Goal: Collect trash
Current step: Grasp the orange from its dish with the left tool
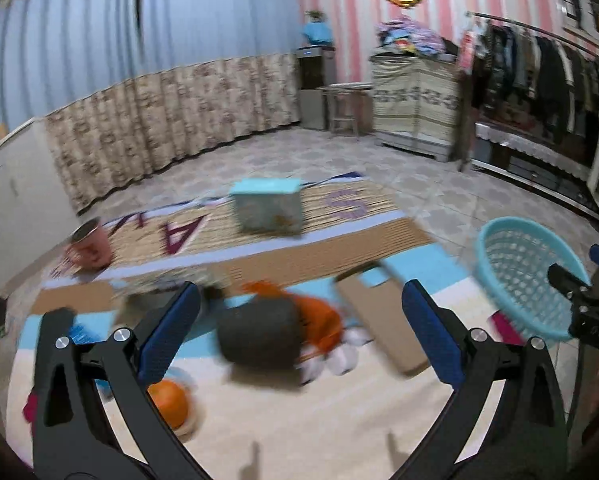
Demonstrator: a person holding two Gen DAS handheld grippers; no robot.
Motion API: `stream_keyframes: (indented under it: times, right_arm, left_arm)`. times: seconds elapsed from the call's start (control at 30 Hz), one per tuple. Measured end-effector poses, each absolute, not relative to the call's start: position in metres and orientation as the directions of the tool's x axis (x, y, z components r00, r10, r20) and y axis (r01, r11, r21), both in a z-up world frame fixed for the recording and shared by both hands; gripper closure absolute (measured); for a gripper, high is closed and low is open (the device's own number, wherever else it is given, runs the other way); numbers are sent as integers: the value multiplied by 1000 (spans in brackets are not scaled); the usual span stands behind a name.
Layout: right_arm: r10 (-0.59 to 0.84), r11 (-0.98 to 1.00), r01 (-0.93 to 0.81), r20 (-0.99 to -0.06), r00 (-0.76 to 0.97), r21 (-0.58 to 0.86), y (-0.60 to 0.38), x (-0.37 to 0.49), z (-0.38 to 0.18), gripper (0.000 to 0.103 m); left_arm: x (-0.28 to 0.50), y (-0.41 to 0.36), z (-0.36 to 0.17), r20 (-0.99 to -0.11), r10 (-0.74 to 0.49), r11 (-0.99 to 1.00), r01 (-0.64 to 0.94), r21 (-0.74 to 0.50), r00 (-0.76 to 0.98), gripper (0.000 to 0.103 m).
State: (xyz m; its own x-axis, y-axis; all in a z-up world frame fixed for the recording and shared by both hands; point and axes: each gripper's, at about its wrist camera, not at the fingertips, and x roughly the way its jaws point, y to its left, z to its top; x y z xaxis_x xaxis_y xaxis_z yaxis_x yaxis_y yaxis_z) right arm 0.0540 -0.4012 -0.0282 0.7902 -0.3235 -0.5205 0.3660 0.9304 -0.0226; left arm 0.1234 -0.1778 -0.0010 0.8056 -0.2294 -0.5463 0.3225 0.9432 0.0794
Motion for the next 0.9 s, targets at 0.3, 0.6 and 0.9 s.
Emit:
stream_keyframes:
  times: [0.3,0.6,0.9]
  right_arm:
    - [-263,958,284,-553,791,-49,-328,73,-47,7]
    - [-270,960,259,-572,774,-103,-296,83,-58,5]
    - [-189,973,228,-633,751,-20,-294,97,-71,5]
  left_arm:
    - [132,-71,-45,-605,-64,980,164,112,794,5]
    - [146,-39,-80,-652,-62,985,153,84,756,6]
    - [164,-51,-95,-709,-173,968,251,6,684,30]
